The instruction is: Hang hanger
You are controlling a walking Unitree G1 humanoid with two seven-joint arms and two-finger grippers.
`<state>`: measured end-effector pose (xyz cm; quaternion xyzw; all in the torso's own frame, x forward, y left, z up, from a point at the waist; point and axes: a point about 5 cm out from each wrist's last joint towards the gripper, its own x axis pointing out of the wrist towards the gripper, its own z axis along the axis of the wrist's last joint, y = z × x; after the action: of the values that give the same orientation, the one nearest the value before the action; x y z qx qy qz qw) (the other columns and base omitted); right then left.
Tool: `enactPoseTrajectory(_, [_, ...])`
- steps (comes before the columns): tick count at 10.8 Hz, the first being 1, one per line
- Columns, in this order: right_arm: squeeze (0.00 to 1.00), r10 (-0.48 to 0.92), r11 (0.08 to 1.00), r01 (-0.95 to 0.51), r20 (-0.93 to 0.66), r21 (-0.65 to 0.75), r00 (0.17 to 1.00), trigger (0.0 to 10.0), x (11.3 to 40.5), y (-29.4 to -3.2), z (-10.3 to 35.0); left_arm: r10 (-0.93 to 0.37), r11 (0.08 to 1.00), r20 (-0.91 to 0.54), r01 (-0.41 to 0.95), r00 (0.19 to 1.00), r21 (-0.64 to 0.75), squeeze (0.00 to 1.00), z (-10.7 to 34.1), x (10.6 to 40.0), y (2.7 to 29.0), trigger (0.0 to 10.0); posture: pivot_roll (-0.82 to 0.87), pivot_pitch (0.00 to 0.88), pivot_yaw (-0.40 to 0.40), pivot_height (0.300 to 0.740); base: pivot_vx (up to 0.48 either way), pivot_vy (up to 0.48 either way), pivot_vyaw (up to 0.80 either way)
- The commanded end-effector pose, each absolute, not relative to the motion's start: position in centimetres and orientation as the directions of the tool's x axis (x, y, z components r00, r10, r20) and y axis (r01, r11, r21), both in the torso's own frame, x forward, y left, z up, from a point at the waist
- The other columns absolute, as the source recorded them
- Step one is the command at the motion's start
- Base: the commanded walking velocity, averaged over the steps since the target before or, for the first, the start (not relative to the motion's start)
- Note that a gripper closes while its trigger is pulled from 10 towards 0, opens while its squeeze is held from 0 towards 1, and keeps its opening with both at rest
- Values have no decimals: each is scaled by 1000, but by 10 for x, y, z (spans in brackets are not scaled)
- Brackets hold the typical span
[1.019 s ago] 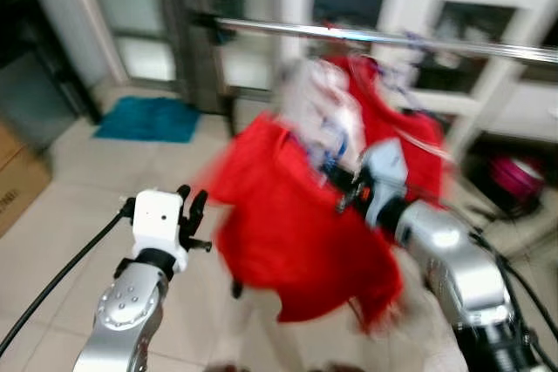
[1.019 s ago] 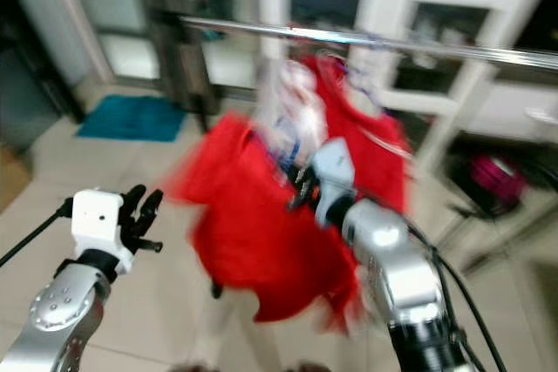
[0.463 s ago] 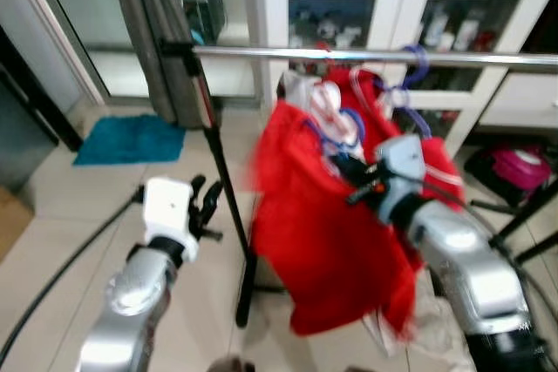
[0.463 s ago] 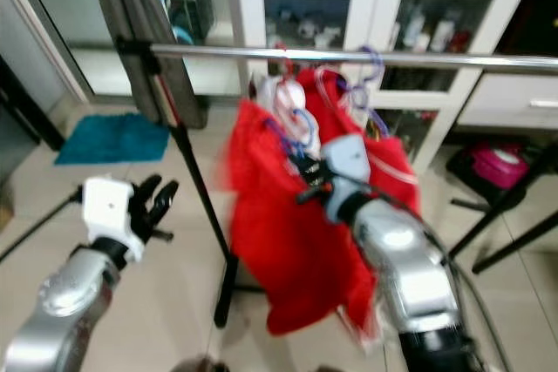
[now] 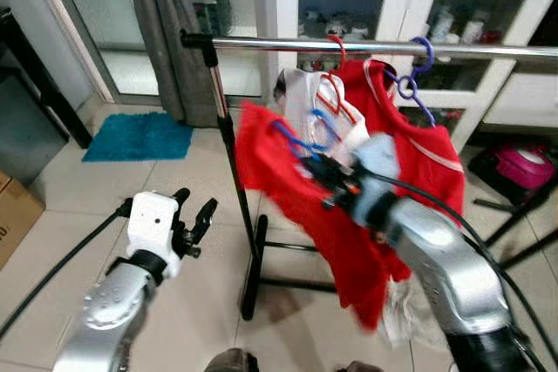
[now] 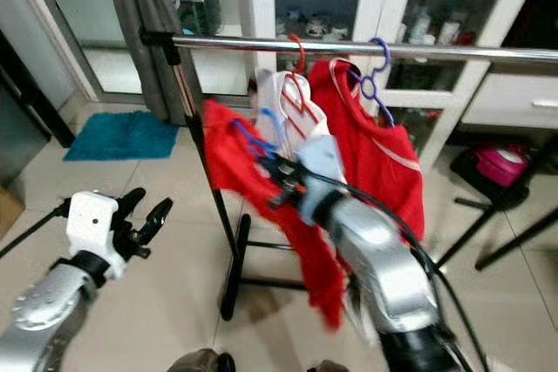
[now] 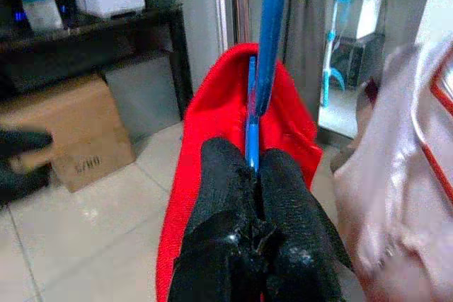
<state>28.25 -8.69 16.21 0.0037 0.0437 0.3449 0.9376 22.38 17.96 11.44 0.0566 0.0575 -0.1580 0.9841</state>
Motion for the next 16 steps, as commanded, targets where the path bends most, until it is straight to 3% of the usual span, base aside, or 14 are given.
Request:
enactPoseTrajectory(1, [0, 655, 756, -655, -43, 23, 754, 10000, 286, -78, 175, -314, 941, -109, 324, 943, 92, 0, 118, 226, 182, 10000, -6, 80, 101, 740, 0, 0, 0])
enactPoseTrajectory(2, [0, 653, 757, -653, -54, 18, 755, 10000, 291, -72, 176, -333, 936, -95, 341, 938, 91, 0, 122, 227, 182, 10000, 1, 80, 98, 740, 0, 0, 0])
enactPoseTrajectory(4, [0, 584, 810, -586, -80, 0, 808, 10000, 329, -54, 187, -484, 857, -131, 499, 865, 132, 0, 132, 215, 177, 10000, 38, 75, 80, 740, 0, 0, 0])
enactPoseTrajectory(6, [0, 536, 839, -541, -87, -61, 840, 10000, 361, -37, 208, -476, 844, -127, 492, 870, 211, 0, 142, 216, 187, 10000, 58, 74, 71, 740, 0, 0, 0])
enactPoseTrajectory(9, [0, 412, 909, -416, -105, -18, 905, 10000, 398, -37, 224, -485, 833, -124, 501, 865, 235, 0, 153, 212, 189, 10000, 79, 98, 57, 740, 0, 0, 0])
enactPoseTrajectory(12, [0, 370, 921, -382, -142, -70, 918, 10000, 408, -32, 228, -479, 825, -130, 496, 868, 270, 0, 162, 207, 193, 10000, 105, 161, 41, 740, 0, 0, 0])
enactPoseTrajectory(16, [0, 353, 932, -361, -143, -32, 924, 10000, 411, -24, 236, -455, 827, -166, 484, 875, 287, 0, 175, 186, 200, 10000, 144, 267, 21, 740, 0, 0, 0])
